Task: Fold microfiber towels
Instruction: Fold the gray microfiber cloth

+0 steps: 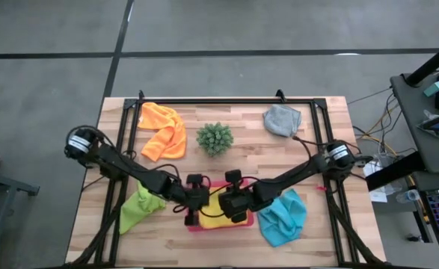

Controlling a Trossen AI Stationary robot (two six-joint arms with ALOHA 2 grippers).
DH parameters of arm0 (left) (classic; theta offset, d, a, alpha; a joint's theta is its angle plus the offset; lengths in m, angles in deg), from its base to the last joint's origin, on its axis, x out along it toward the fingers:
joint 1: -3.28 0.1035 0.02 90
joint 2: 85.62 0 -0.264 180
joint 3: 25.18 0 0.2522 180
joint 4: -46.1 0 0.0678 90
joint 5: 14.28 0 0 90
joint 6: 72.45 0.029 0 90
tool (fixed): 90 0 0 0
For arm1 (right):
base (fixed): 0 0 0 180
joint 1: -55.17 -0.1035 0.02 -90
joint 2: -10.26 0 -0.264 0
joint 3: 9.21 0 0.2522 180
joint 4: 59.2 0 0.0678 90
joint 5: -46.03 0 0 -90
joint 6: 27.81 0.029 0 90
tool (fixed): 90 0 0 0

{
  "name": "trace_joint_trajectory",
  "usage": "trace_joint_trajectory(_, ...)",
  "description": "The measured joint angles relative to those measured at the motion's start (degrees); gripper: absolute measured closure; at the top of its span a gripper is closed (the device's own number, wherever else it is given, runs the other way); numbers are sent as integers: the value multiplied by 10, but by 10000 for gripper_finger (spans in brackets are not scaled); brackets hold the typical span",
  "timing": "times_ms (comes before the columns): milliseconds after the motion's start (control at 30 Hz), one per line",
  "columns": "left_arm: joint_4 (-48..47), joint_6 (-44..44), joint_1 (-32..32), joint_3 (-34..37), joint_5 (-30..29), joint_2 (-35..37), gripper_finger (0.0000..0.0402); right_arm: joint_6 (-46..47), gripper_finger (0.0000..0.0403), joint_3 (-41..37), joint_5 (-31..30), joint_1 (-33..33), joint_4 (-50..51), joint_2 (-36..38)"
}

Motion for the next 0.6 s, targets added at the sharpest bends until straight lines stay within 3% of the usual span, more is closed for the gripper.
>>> trace_joint_trajectory(133,-19,21,5,0,-68,2,400,1,394,-3,-26,-8,28,15)
trace_joint_trajectory(333,-13,99,6,-7,-70,34,400,22,394,-48,-29,-8,45,69)
trace_joint_trajectory(600,18,224,10,4,-86,116,400,108,394,-178,-81,23,27,206)
